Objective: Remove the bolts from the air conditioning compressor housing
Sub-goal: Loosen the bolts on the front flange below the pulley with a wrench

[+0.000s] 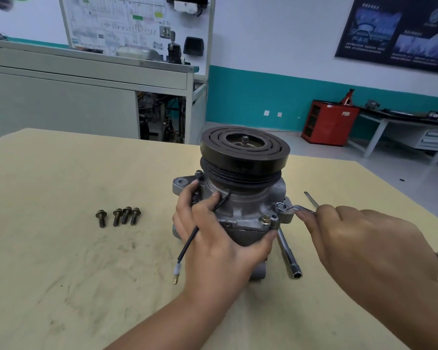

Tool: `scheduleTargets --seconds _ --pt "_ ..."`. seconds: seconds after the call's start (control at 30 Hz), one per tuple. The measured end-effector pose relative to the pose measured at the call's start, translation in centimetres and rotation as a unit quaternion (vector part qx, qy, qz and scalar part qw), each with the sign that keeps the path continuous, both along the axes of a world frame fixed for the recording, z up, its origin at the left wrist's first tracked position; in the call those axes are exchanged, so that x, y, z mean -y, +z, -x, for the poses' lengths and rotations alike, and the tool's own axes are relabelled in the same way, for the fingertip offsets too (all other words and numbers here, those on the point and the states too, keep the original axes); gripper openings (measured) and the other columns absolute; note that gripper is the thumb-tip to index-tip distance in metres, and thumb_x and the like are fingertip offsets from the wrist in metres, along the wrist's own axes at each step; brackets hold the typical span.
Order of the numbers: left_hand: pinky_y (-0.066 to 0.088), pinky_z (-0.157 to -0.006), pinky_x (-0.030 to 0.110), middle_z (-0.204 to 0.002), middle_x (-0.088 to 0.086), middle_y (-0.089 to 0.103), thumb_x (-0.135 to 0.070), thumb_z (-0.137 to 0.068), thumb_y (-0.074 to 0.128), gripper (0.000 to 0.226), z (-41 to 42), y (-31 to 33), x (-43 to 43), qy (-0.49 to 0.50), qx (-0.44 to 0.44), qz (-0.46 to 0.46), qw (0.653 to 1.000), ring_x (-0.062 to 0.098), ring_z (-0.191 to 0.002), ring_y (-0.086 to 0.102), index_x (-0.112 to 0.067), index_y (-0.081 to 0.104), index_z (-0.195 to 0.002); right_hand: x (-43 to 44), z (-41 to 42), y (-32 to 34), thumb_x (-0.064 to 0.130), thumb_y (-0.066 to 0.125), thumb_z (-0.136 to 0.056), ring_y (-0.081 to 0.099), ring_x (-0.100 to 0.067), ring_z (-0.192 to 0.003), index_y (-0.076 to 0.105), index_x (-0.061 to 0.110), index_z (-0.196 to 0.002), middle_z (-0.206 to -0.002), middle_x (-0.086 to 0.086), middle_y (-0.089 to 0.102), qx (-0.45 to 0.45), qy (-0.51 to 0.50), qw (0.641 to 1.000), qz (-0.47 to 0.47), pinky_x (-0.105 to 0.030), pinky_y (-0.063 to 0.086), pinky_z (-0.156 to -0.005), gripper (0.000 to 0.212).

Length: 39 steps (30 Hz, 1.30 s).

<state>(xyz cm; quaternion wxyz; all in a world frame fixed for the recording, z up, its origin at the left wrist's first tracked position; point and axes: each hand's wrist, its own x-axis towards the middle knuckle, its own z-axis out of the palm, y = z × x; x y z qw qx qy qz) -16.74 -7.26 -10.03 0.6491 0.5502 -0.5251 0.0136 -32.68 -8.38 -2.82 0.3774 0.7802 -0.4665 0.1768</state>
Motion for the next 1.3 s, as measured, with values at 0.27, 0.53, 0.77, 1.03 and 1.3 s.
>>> scheduleTargets --seconds 0.27,0.53,0.77,1.03,1.3 --pt "0.039 -0.104 0.047 -0.138 -0.003 0.017 -0.06 -0.056 0.068 0.076 -0.3 -0.1 0.1 0.004 0.012 0.008 1.0 0.013 -0.135 0.017 -0.028 0.03 -0.113 3.3 1.8 0.1 0.037 0.042 -0.092 0.043 -0.024 -0.032 0.051 0.011 -0.05 -0.04 -0.003 0.043 0.024 0.144 0.989 0.024 -0.017 0.006 -0.05 0.05" --pt "0.037 -0.104 0.038 -0.139 0.006 0.022 -0.058 -0.057 0.069 0.076 -0.4 -0.3 0.3 0.01 0.027 0.019 0.999 0.026 -0.134 0.027 -0.025 0.031 -0.115 8.0 2.3 0.6 0.041 0.033 -0.1 0.052 -0.025 -0.038 0.067 0.007 -0.061 -0.049 -0.003 0.059 0.018 0.317 0.948 -0.02 -0.027 0.038 -0.033 0.062" --pt "0.026 -0.106 0.02 -0.139 0.007 0.023 -0.058 -0.06 0.069 0.076 -0.4 -0.6 0.4 0.012 0.038 0.037 0.999 0.019 -0.134 0.026 -0.023 0.033 -0.117 10.8 1.4 1.3 0.045 0.026 -0.101 0.052 -0.024 -0.04 0.066 0.006 -0.064 -0.052 -0.004 0.057 -0.006 0.399 0.913 -0.08 -0.031 0.041 -0.033 0.066" --pt "0.026 -0.107 0.017 -0.14 0.01 0.022 -0.058 -0.061 0.067 0.076 -0.1 -0.4 0.2 0.008 0.04 0.021 0.999 0.024 -0.133 0.027 -0.023 0.033 -0.118 12.5 0.6 2.6 0.057 0.008 -0.096 0.047 -0.022 -0.05 0.054 0.009 -0.064 -0.058 -0.004 0.049 -0.074 0.381 0.908 -0.156 -0.033 0.041 -0.06 0.074" --pt "0.037 -0.104 0.053 -0.143 -0.015 0.002 -0.066 -0.06 0.062 0.079 -0.5 0.1 -0.7 -0.017 0.021 -0.033 0.999 0.029 -0.137 0.025 -0.034 0.024 -0.121 9.5 1.6 5.4 0.075 0.003 -0.067 0.042 -0.014 -0.054 0.052 0.015 -0.065 -0.055 0.005 0.042 -0.07 0.115 0.972 -0.191 -0.032 0.031 -0.053 0.078"
